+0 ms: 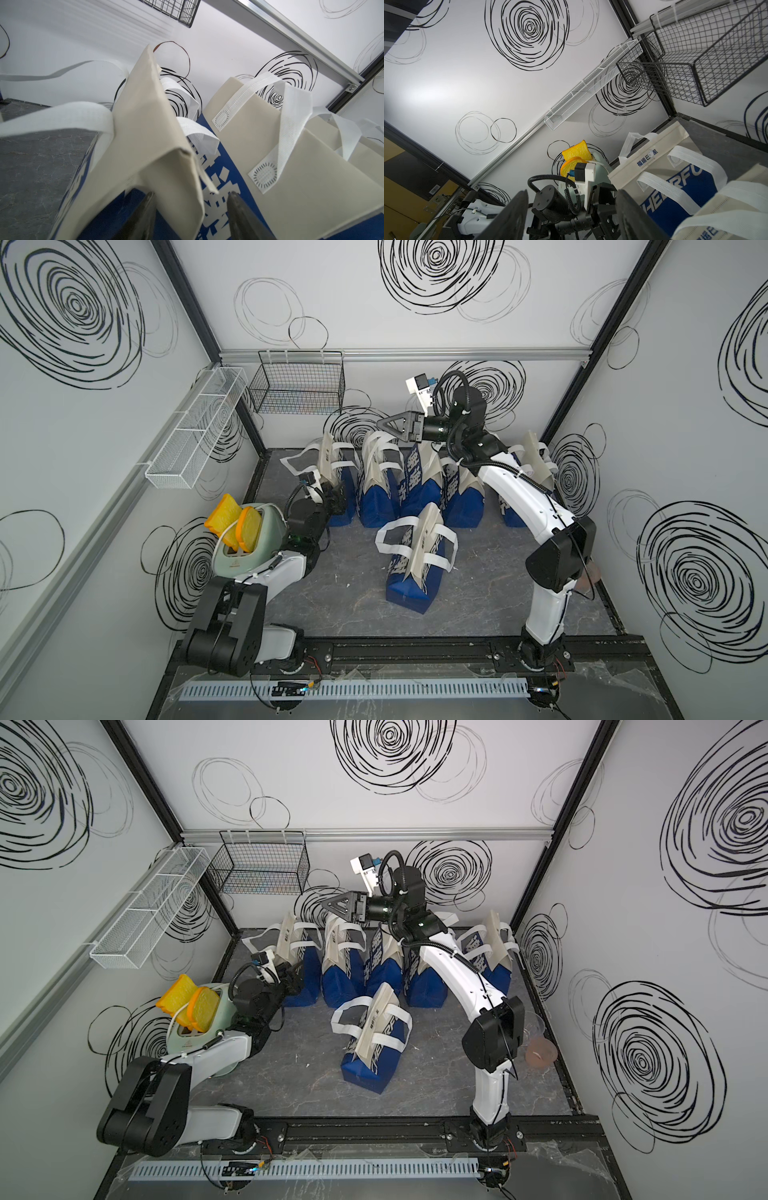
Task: Open the takeout bag
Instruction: Move the takeout bag to the center of the board.
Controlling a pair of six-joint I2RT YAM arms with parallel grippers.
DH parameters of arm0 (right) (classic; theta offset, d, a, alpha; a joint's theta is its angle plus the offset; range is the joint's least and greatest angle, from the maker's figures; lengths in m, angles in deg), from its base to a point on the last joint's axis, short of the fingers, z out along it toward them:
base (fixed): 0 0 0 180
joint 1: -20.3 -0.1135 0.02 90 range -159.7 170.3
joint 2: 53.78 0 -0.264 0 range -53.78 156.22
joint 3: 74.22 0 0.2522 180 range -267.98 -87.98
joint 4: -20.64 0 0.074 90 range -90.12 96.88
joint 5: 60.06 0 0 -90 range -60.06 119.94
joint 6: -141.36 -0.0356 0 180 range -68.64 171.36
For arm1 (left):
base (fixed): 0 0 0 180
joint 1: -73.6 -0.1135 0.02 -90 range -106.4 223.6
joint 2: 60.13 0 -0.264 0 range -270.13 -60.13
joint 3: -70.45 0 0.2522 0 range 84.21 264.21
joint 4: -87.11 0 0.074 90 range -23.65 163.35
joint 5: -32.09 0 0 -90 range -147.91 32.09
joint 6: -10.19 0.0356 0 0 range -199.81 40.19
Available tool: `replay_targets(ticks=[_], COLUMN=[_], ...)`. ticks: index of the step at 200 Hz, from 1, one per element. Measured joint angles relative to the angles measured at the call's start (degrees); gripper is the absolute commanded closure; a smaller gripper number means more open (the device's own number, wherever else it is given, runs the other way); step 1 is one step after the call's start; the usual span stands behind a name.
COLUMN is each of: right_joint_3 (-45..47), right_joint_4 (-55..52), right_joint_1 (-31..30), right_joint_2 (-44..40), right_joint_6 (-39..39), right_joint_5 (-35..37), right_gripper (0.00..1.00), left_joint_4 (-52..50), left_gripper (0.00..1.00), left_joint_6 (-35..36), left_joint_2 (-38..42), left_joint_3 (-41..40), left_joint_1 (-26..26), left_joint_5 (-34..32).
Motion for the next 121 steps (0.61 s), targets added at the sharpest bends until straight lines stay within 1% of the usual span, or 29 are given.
replay_targets(ticks=[16, 74, 100, 121], right_joint_3=[-0.2, -0.2, -0.1, 0.0], right_joint_4=[-0.7, -2.3, -2.5, -2.0], right_joint_1=[-0.7, -3.1, -4.3, -5.3], right_joint_2=[0.0, 0.0, 0.0, 0.4], right_joint_6=[0.4, 1.3, 0.3, -1.6], right_joint_5=[0.3, 1.3, 1.2, 0.6], right_gripper=[0.3, 0.29, 0.29, 0.34], left_joint_4=[0.7, 3.1, 3.7, 4.1], left_gripper=[0.48, 0.56, 0.56, 0.54], left_joint_6=[-0.7, -2.9, -3.1, -3.1], left_joint_2=[-0.9, -3.3, -3.4, -3.4], left_joint_3=[0.0, 0.0, 0.0, 0.1], left_joint_1=[0.0, -0.1, -0.5, -0.7], left_joint_5=[-0.4, -1.4, -1.4, -1.4])
